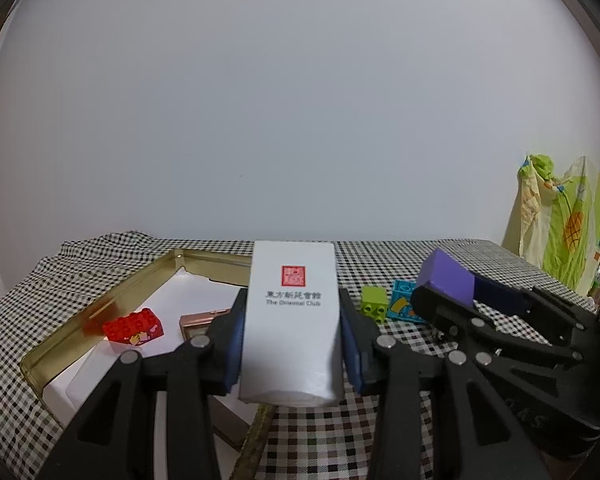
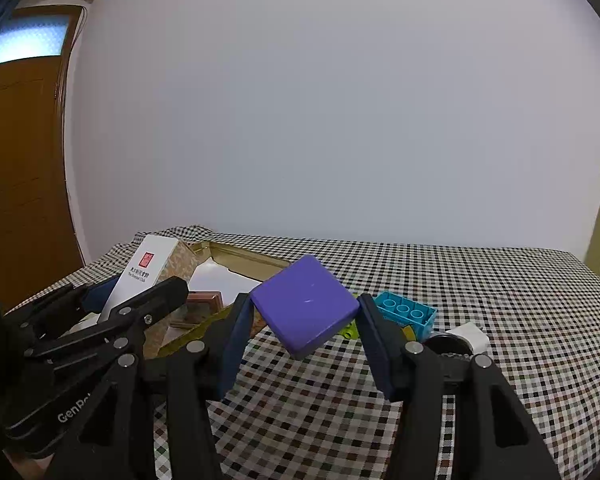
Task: Organize rigid objects
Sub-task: 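Lift and carry the white card box and purple block toward the tray, then lower the card box and purple block into the tray and open both tools, then move the left tool to the blue Lego brick while the right tool approaches the speckled pouch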
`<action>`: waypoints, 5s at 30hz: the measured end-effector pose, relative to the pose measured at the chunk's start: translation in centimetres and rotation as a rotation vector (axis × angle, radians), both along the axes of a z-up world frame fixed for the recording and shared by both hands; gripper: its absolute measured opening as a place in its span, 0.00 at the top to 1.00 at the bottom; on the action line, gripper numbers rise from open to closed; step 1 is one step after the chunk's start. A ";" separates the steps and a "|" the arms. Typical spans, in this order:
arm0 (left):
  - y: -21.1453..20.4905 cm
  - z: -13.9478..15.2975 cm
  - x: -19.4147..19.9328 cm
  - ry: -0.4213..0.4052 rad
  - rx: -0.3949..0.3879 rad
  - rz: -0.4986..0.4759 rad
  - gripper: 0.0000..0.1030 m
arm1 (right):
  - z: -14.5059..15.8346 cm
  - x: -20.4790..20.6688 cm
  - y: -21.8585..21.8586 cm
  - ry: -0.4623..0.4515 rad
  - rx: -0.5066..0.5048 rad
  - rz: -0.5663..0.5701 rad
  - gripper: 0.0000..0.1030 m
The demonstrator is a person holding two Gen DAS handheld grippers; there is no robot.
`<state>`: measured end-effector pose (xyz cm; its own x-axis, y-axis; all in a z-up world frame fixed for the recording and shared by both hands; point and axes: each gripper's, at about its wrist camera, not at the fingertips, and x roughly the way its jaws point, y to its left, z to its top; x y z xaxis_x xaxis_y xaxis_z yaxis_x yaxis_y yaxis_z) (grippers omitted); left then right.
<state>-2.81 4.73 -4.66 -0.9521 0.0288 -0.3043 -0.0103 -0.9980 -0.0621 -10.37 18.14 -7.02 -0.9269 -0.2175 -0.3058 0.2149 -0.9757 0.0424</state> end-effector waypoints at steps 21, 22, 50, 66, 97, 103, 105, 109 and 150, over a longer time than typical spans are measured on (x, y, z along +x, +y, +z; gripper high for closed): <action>-4.8 1.4 2.6 0.058 -0.014 0.096 0.61 | -0.4 -1.2 0.5 -0.050 -0.026 0.086 0.46; -5.5 1.5 2.5 0.046 -0.019 0.105 0.61 | -0.5 -1.5 0.4 -0.060 -0.029 0.096 0.46; -13.0 0.0 -6.7 -0.324 -0.041 0.148 0.61 | -0.7 -6.4 -7.2 -0.299 0.077 0.322 0.46; -14.5 0.6 -5.9 -0.296 0.003 0.220 0.01 | -0.5 -7.5 -7.7 -0.304 0.072 0.285 0.35; 3.5 -0.6 -9.8 -0.312 -0.072 -0.030 0.00 | -2.8 -4.7 14.4 -0.419 -0.097 -0.188 0.28; 3.1 -1.2 -10.9 -0.330 -0.061 -0.005 0.00 | -3.1 -6.1 13.3 -0.452 -0.090 -0.173 0.28; 2.6 -1.4 -11.0 -0.333 -0.046 0.006 0.00 | -3.6 -6.8 12.9 -0.465 -0.099 -0.166 0.28; 2.5 -1.5 -10.9 -0.337 -0.034 0.010 0.00 | -4.3 -7.9 12.6 -0.510 -0.091 -0.167 0.28; 14.2 -3.7 -16.9 -0.407 -0.203 -0.236 0.03 | -3.3 -5.2 21.8 -0.448 -0.215 -0.293 0.29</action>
<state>-19.73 18.90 -8.36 -0.7299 0.1309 -0.6709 -0.2525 -0.9637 0.0867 -15.61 39.95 -10.36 -0.7482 -0.0715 -0.6596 -0.1481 -0.9511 0.2711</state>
